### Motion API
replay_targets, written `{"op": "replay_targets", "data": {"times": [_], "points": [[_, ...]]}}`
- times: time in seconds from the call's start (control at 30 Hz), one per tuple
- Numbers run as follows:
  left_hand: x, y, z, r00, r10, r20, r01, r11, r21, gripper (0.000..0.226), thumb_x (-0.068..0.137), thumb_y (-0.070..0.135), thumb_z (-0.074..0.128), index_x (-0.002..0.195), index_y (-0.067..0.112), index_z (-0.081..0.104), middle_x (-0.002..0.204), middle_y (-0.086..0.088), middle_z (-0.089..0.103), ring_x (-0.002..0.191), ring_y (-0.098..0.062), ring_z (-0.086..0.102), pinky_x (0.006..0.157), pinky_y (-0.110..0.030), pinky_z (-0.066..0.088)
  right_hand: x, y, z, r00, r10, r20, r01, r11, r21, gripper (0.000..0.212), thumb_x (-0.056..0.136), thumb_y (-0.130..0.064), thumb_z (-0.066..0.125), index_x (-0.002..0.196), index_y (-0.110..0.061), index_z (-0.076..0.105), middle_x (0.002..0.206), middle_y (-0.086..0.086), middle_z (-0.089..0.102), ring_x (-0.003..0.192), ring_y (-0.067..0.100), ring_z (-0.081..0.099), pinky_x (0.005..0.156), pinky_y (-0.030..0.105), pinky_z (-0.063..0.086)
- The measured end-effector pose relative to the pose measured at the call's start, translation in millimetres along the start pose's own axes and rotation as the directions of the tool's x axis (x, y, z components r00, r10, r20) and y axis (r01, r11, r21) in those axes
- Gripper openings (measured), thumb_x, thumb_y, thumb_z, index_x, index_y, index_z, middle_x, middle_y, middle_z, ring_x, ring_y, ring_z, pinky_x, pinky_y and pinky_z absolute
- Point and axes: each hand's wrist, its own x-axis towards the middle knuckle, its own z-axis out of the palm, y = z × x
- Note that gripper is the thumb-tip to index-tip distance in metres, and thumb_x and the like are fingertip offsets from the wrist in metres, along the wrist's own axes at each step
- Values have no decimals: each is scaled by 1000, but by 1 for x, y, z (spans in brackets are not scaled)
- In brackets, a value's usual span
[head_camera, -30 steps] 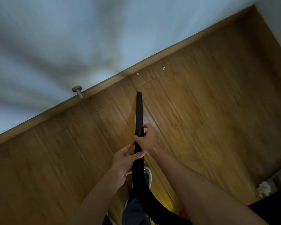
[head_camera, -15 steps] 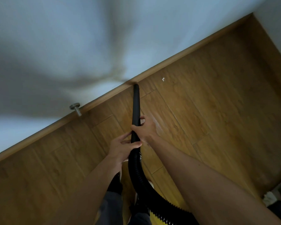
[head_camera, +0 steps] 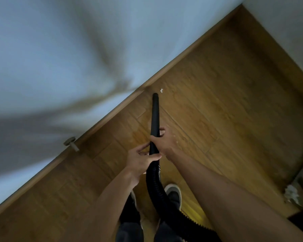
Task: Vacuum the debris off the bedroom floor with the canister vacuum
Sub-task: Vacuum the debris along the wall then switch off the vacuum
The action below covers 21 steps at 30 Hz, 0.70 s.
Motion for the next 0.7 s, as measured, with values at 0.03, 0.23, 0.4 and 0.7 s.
{"op": "replay_targets", "data": {"times": [0.03,0.23,0.4,0.7], "points": [[2,1,6,1000,1,2,-1,1000,12,62,68,0,85,123,19,64,84,-5,74,80,-24,72,80,-47,59,4,2,-5,1000,9,-8,-9,1000,3,54,79,-25,74,128,-19,53,114,7,67,96,23,68,75,34,58],[14,12,47,1000,3,18,-4,1000,28,63,70,-3,82,127,14,61,77,-4,74,68,-16,71,66,-34,59,29,11,-34,999,2,-35,-1,999,43,55,77,-27,76,127,-21,55,115,8,66,96,23,68,78,37,59],[40,31,103,999,1,45,-4,998,56,66,70,-4,82,130,11,59,86,-9,73,73,-20,71,66,-34,60,66,14,-87,997,16,-76,-11,997,77,58,78,-29,74,132,-21,53,118,7,65,97,24,68,81,38,58],[84,56,218,986,28,166,-49,992,119,63,72,0,83,129,11,58,95,-9,71,84,-23,70,75,-36,58,128,24,-196,974,30,-225,-20,999,43,52,81,-31,74,129,-22,58,111,5,71,84,19,71,63,29,57]]}}
